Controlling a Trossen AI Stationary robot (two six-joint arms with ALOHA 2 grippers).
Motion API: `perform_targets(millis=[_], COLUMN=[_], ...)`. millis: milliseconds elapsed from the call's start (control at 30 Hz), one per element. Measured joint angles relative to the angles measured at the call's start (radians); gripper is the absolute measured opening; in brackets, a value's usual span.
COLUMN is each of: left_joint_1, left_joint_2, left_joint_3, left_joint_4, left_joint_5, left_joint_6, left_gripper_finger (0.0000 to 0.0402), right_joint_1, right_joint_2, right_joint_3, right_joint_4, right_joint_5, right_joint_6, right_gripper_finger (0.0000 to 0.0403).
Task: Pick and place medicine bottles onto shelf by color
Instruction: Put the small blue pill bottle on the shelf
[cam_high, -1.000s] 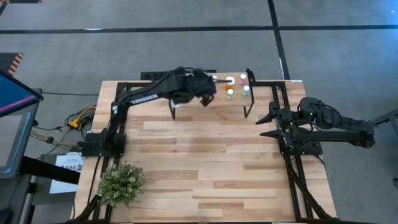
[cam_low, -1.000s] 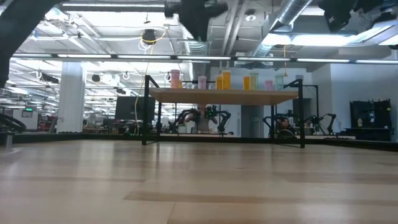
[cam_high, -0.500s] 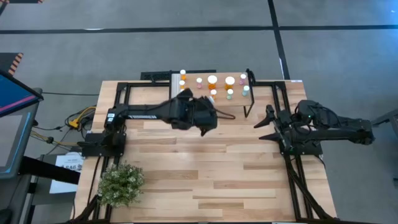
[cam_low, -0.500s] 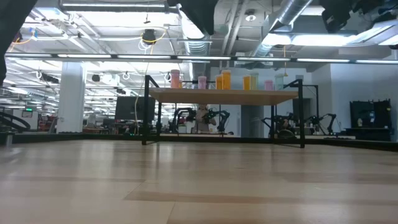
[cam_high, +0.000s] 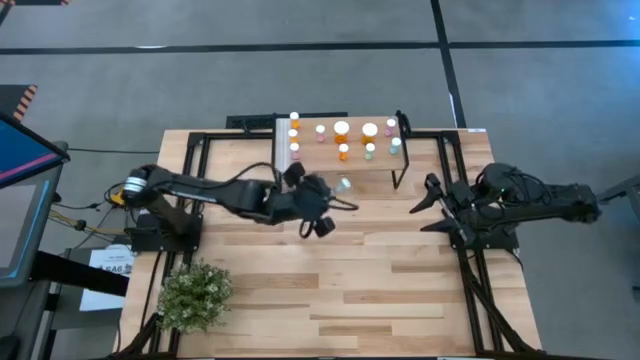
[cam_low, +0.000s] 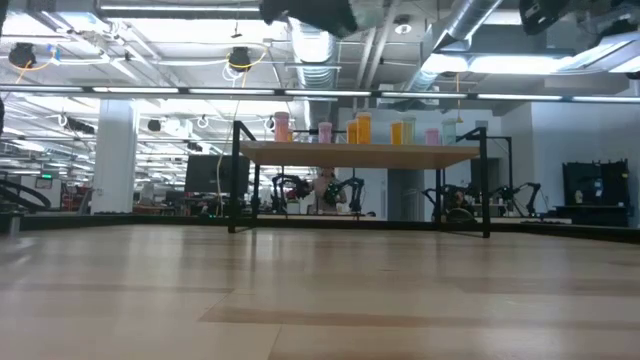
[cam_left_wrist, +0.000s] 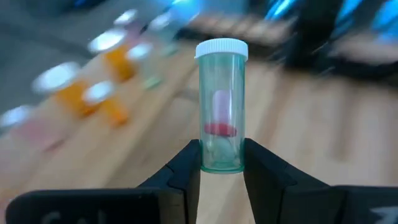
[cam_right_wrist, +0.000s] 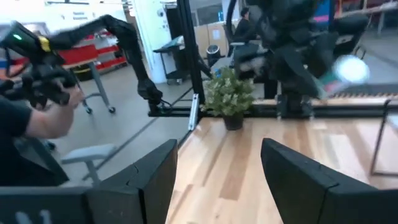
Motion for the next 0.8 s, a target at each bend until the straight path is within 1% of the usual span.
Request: perform_targets(millis=[67,167,267,367,467,600,800], left_joint_1=[-0.017,-0.042,-0.067,-0.090,-0.106,-0.111,-0.112], left_joint_2=[-0.051,-0.081,-0.081,-0.076,-0.073,-0.073,-0.073], left_joint_3=[-0.129,-0.299,-0.419,-0.494,-0.533,-0.550,-0.551], left_joint_4=[0.225,0.553,0.791,0.987,1.074,1.125,1.126], left_joint_5=[0.055,0.125,0.157,0.165,0.166,0.169,0.172], left_joint_6=[0.040,0.083,0.114,0.133,0.156,0.165,0.180], left_gripper_finger=[0.0084,0.0084,0.0084,0.0084,0.0084,0.0084,0.0085], right_joint_1=[0.010,0.026,0.034,0.047,0.060,0.067,0.042], right_joint_2=[0.012,0.043,0.087,0.144,0.218,0.332,0.491], right_joint_3=[-0.001,0.001,0.000,0.000,0.000,0.000,0.000], right_joint_4=[0.008,0.020,-0.001,0.015,0.073,0.146,0.271], right_joint_5=[0.000,0.001,0.022,0.028,0.029,0.050,0.221], right_joint_6=[0.033,0.066,0.070,0.072,0.085,0.096,0.118], right_gripper_finger=[0.0255,0.0255,0.0255,0.0255,0.0255,0.0255,0.0255])
